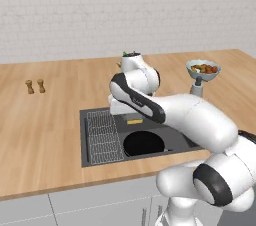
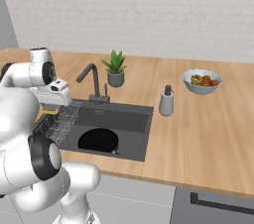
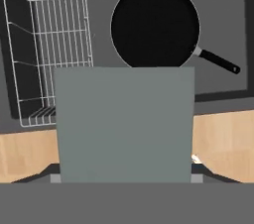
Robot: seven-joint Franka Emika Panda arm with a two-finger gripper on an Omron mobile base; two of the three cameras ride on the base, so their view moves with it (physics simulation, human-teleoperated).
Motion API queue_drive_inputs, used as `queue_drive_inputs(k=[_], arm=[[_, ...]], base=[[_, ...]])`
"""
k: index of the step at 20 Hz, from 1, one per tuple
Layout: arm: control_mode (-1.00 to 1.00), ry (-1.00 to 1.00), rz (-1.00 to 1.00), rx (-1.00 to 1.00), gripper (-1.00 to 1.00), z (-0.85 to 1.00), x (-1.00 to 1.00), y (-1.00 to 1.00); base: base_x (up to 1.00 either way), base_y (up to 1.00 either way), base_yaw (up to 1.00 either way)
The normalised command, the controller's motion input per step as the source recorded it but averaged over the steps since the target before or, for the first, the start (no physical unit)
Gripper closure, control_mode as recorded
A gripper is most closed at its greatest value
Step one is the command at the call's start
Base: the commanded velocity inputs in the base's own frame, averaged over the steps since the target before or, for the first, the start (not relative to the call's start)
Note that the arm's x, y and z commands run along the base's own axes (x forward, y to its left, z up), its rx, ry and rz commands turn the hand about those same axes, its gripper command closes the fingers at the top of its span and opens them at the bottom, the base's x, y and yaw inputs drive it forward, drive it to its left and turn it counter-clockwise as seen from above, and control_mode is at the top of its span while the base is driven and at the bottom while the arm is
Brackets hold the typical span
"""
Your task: Pick the pan and sponge and place them into the sink. Then turn on the water.
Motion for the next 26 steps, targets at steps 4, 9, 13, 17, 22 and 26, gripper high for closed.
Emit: queue_drive_inputs(k=[4, 9, 13, 17, 22, 26], arm=[[-1.0, 0.08, 0.13, 0.0, 1.0, 0.0, -0.01, -1.0], [-1.0, 0.11, 0.1, 0.0, 1.0, -0.01, 0.11, -1.0], [-1.0, 0.13, 0.03, 0.0, 1.0, -0.12, 0.37, -1.0], [-1.0, 0.09, 0.01, 0.0, 1.0, -0.17, 0.39, -0.83], [-1.0, 0.04, 0.0, 0.05, 1.0, -0.51, 0.66, -0.27], [-1.0, 0.07, 0.0, 0.11, 1.0, -0.69, 0.8, -0.16]], base=[[0.0, 0.0, 0.0], [0.0, 0.0, 0.0], [0.0, 0.0, 0.0], [0.0, 0.0, 0.0], [0.0, 0.0, 0.0], [0.0, 0.0, 0.0]])
